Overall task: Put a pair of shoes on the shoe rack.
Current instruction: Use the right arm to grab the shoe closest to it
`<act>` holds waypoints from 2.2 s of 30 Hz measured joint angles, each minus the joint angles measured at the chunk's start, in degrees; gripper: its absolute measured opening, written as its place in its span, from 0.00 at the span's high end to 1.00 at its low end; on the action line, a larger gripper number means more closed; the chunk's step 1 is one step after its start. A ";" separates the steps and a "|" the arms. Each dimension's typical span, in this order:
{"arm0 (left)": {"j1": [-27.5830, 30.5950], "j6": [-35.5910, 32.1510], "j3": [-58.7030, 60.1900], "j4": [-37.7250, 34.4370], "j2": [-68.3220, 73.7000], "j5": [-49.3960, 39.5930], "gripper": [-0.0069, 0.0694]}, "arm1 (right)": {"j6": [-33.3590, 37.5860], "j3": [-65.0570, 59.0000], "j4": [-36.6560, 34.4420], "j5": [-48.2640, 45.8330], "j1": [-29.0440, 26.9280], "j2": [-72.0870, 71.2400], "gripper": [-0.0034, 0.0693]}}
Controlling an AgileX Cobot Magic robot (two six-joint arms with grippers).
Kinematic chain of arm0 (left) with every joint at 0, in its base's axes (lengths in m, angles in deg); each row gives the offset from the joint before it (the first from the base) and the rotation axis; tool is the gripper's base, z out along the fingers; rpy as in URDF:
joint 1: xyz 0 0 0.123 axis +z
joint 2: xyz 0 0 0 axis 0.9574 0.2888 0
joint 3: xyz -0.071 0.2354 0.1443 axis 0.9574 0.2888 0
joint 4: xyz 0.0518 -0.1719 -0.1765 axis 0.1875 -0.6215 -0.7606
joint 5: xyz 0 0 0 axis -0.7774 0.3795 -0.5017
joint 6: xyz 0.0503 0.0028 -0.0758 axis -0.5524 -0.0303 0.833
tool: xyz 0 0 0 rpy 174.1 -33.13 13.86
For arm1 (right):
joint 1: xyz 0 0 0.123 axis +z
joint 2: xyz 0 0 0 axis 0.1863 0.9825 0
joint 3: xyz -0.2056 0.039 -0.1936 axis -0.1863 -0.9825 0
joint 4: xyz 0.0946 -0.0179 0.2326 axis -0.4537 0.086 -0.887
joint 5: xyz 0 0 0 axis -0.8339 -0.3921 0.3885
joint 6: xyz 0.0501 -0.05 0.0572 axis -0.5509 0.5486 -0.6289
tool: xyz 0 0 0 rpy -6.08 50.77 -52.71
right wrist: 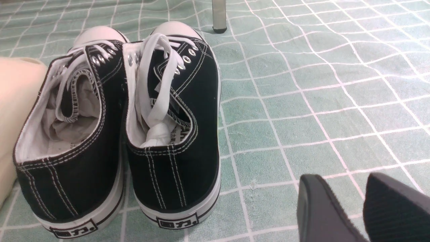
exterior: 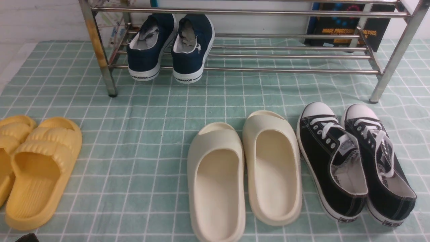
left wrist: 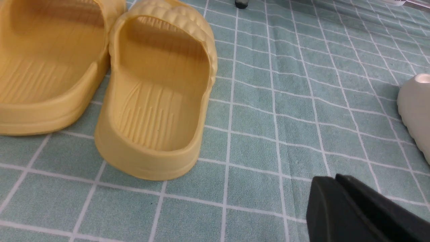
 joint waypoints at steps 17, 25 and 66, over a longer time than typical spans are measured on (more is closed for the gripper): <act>0.00 0.00 0.00 0.00 0.00 0.00 0.84 | -11.67 -0.52 -17.78 6.22 0.00 0.00 0.62; 0.00 0.00 0.00 0.00 0.00 0.00 0.83 | -20.05 -0.52 -33.21 14.76 0.00 0.00 0.62; 0.00 0.00 0.00 0.00 0.00 0.00 0.78 | 16.86 60.49 -9.32 -47.69 27.25 73.95 0.89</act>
